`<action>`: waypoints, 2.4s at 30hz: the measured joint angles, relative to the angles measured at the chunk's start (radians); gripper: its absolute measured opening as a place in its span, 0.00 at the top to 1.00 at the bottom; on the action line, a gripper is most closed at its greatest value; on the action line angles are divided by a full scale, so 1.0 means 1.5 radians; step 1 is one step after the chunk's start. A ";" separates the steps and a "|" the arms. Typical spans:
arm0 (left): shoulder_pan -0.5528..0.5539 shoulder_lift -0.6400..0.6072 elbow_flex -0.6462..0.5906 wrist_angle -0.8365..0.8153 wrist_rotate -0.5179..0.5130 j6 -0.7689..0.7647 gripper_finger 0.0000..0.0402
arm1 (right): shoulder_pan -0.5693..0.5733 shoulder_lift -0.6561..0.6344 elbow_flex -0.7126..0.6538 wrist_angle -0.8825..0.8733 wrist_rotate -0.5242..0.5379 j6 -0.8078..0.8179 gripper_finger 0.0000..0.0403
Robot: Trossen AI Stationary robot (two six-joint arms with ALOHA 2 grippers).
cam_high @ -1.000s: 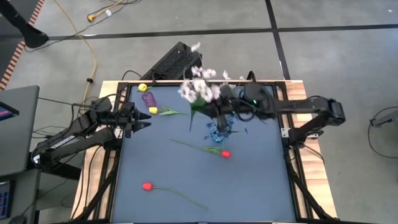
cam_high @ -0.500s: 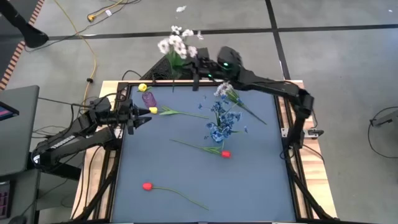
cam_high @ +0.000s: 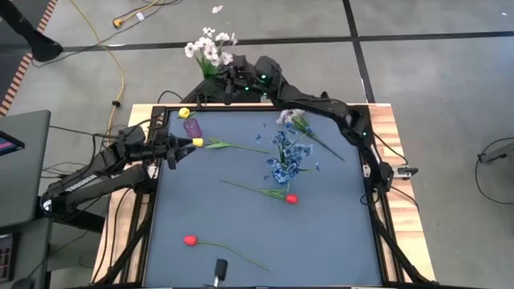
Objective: Sort flowers into vase by color
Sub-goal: Put the bottom white flowers into the purple vase
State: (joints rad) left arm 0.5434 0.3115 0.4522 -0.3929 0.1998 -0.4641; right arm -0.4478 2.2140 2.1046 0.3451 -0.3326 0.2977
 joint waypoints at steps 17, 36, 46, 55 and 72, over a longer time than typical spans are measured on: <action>0.000 0.031 0.130 -0.133 -0.171 0.013 0.46 | 0.006 0.166 0.158 0.006 0.032 0.007 0.92; 0.049 0.214 0.436 -0.248 -0.400 0.418 0.46 | 0.005 0.165 0.160 0.039 0.064 -0.028 0.92; 0.406 0.290 0.389 -0.169 0.052 0.472 0.46 | 0.015 0.165 0.159 0.035 0.059 -0.023 0.92; 0.522 0.360 0.382 -0.114 0.282 0.485 0.46 | 0.019 0.165 0.159 0.035 0.062 -0.025 0.92; 0.436 0.513 0.387 0.073 0.301 0.463 0.46 | 0.000 0.165 0.159 0.035 0.066 -0.025 0.92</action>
State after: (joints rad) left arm 1.1981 1.0808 1.0325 -0.2838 0.6511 0.2305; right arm -0.4478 2.4615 2.3428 0.3975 -0.2333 0.2605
